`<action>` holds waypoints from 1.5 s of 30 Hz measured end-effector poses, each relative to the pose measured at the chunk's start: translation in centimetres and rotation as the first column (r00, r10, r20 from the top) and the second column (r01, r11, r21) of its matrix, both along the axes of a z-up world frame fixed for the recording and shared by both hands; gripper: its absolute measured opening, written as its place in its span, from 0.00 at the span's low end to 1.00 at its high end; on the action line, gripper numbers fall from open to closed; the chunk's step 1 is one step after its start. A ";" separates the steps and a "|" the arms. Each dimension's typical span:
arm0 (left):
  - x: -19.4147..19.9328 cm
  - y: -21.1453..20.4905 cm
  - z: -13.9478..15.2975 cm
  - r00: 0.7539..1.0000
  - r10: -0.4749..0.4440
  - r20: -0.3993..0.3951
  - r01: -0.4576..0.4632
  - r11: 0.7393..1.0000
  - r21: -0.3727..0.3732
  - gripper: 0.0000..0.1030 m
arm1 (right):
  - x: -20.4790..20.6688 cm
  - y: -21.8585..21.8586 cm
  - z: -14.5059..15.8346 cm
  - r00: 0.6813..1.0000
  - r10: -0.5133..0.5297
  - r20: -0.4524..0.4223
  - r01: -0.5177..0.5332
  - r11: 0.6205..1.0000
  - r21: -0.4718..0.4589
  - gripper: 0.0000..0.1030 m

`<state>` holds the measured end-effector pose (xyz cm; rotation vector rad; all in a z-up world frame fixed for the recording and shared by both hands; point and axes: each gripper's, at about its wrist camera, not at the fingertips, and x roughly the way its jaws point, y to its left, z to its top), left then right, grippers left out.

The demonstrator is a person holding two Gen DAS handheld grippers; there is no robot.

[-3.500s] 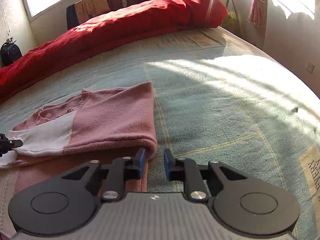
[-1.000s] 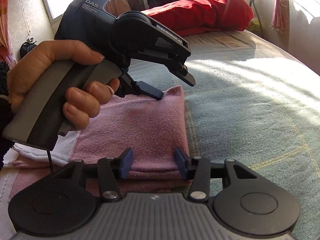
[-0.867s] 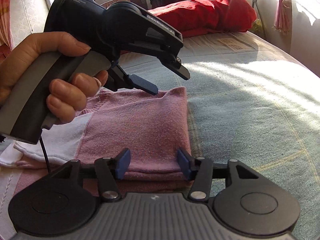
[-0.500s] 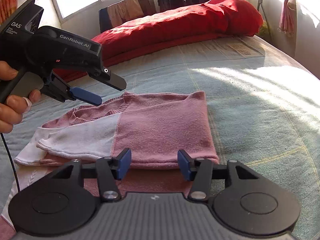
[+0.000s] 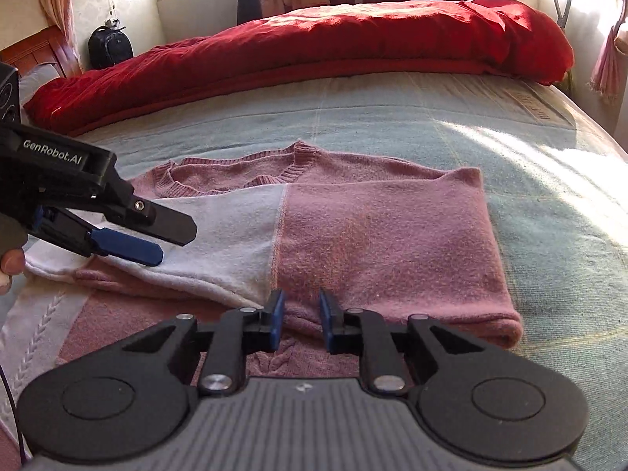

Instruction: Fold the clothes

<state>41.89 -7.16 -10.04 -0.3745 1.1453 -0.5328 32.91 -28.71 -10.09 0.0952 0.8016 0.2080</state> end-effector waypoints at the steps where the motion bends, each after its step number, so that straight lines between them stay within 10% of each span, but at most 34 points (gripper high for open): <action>1: -0.6 -0.1 0.5 0.999 -0.020 0.038 0.019 1.000 0.014 0.62 | 0.3 0.2 0.5 1.000 0.001 0.014 -0.001 1.000 0.003 0.22; 9: -2.7 2.0 0.9 0.983 -0.062 0.173 0.034 0.986 0.163 0.67 | 2.1 3.8 -0.8 0.996 0.084 0.015 -0.082 0.992 -0.091 0.23; 21: 1.8 5.4 0.3 0.989 0.076 0.125 -0.070 0.996 -0.050 0.68 | 3.2 3.0 -0.1 1.000 0.031 -0.006 -0.031 0.999 -0.040 0.24; 28: 2.9 8.0 -1.0 0.979 0.200 0.046 -0.198 0.980 -0.030 0.64 | 2.6 2.2 0.1 1.000 0.022 -0.016 -0.023 0.998 -0.051 0.25; 36: -2.0 7.3 4.0 0.989 0.095 0.115 -0.116 0.974 0.194 0.68 | 0.3 1.6 2.9 0.999 0.003 -0.051 -0.006 0.999 -0.050 0.34; 45: -13.9 6.2 7.3 0.981 -0.109 0.161 0.034 0.913 0.407 0.74 | -7.4 -0.9 7.4 0.998 -0.005 -0.070 -0.001 0.995 -0.098 0.49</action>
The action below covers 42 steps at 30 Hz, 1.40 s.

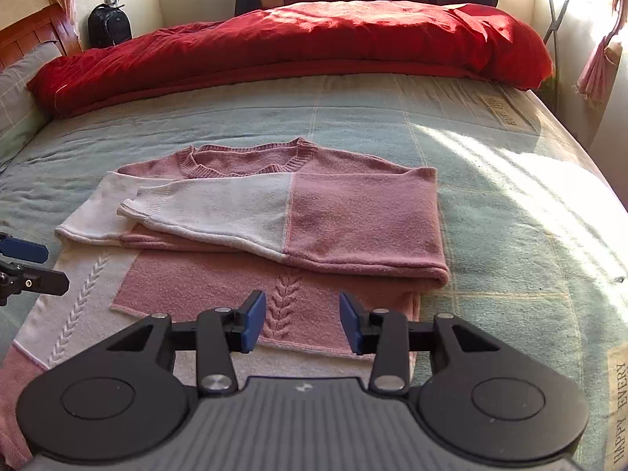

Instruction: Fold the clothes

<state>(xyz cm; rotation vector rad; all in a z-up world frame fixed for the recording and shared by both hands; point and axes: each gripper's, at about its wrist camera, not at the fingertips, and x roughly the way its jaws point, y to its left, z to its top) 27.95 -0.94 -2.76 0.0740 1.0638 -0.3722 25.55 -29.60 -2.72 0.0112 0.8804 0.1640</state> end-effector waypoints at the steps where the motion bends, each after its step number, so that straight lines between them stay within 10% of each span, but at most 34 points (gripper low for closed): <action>1: -1.0 -0.1 0.6 1.000 -0.010 0.011 0.010 1.000 0.016 0.74 | -0.9 -0.3 0.7 1.000 -0.004 0.010 0.004 1.000 -0.007 0.53; 9: -7.9 -2.3 -0.2 0.984 -0.074 0.160 0.068 0.997 0.043 0.82 | -6.1 0.9 -1.0 1.000 0.001 0.006 -0.001 1.000 -0.022 0.59; 19: -14.7 -1.3 -7.2 0.997 0.019 0.081 -0.021 1.000 0.022 0.81 | -10.4 2.7 -7.8 0.995 -0.001 -0.095 0.001 1.000 -0.004 0.64; 27: -15.2 0.7 -6.3 0.987 0.098 0.127 -0.100 0.995 0.016 0.81 | -10.3 2.7 -7.9 0.996 -0.003 -0.093 0.005 1.000 0.024 0.72; 42: -18.1 -0.7 -6.0 0.996 -0.028 0.081 0.012 0.980 0.198 0.81 | -10.7 2.8 -8.5 0.998 -0.003 -0.070 0.007 0.998 0.069 0.86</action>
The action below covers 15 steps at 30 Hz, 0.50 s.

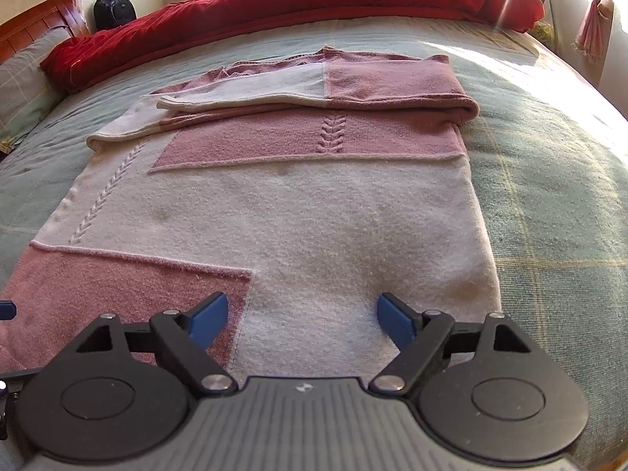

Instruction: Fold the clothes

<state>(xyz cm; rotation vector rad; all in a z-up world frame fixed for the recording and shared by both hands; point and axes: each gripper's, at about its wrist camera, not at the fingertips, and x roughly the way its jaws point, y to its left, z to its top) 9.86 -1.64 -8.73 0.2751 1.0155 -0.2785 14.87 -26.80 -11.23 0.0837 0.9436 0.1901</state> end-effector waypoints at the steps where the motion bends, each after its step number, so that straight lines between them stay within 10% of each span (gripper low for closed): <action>1: 0.4 -0.2 0.0 1.000 0.004 -0.001 -0.004 1.000 -0.008 0.81 | 0.0 0.1 0.0 1.000 0.002 -0.001 -0.002 1.000 -0.003 0.87; 15: -0.3 0.5 -0.5 0.998 0.012 -0.058 -0.013 1.000 -0.026 0.82 | 0.3 1.8 0.3 0.995 0.082 -0.048 -0.085 0.995 -0.054 0.98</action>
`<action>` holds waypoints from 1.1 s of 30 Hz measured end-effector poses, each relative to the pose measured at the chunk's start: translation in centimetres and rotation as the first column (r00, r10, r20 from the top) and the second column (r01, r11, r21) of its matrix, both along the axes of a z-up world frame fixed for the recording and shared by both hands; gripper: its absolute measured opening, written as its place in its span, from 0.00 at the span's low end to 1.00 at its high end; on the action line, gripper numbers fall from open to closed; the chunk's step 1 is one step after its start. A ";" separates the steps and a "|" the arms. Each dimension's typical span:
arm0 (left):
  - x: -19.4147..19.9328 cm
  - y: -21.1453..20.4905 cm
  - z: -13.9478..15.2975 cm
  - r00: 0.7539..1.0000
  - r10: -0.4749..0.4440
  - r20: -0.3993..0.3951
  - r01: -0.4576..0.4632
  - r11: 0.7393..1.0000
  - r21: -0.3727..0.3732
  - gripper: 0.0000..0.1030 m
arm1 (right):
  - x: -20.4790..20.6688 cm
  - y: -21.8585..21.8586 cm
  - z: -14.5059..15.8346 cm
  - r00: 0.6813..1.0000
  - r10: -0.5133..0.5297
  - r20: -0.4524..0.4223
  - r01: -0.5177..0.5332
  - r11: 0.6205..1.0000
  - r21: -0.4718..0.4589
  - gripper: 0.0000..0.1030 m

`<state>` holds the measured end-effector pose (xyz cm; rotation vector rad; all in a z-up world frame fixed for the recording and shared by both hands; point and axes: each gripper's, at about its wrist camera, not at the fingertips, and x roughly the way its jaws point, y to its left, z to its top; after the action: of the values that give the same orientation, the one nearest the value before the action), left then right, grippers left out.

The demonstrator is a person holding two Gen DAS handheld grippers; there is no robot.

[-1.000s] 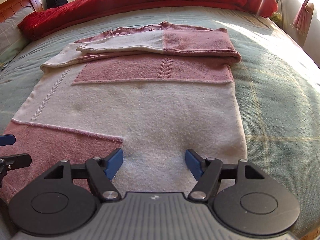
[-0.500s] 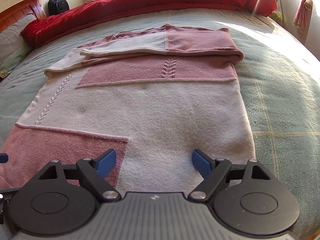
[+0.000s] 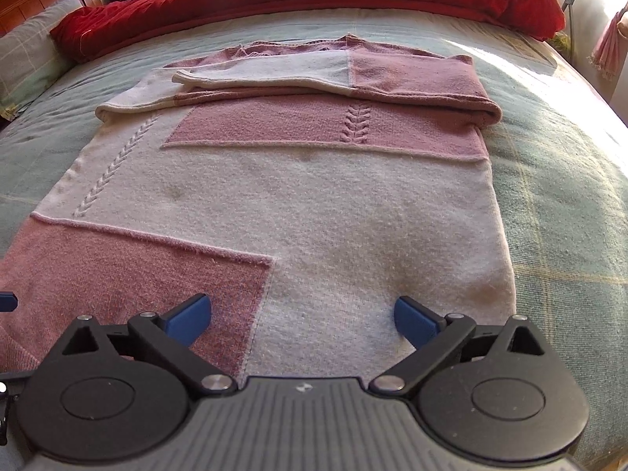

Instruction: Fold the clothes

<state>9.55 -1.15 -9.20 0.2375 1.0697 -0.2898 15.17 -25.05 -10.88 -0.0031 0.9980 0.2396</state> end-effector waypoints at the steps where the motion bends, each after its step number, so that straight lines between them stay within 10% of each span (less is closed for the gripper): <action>1: 0.4 0.3 0.0 1.000 0.021 -0.002 -0.022 1.000 -0.009 0.82 | 0.0 0.2 0.3 0.999 0.035 -0.012 -0.035 0.999 0.004 0.98; 6: 1.5 1.2 -1.0 0.997 0.075 -0.033 -0.076 0.997 -0.027 0.84 | -0.4 1.2 1.6 0.967 0.244 -0.067 -0.245 0.970 -0.003 0.98; 14: 1.4 1.9 -1.7 0.994 0.096 -0.053 -0.099 0.993 -0.058 0.88 | -2.3 1.3 0.1 0.948 0.275 -0.159 -0.297 0.945 -0.139 1.00; 33: 0.8 2.1 -1.0 0.998 0.044 -0.044 -0.045 0.998 -0.041 0.89 | -2.1 2.0 0.7 0.979 0.166 -0.115 -0.174 0.983 -0.059 1.00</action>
<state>10.36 0.94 -10.17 0.1701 1.1091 -0.2784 13.09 -23.04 -10.16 -0.1396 1.1168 0.3655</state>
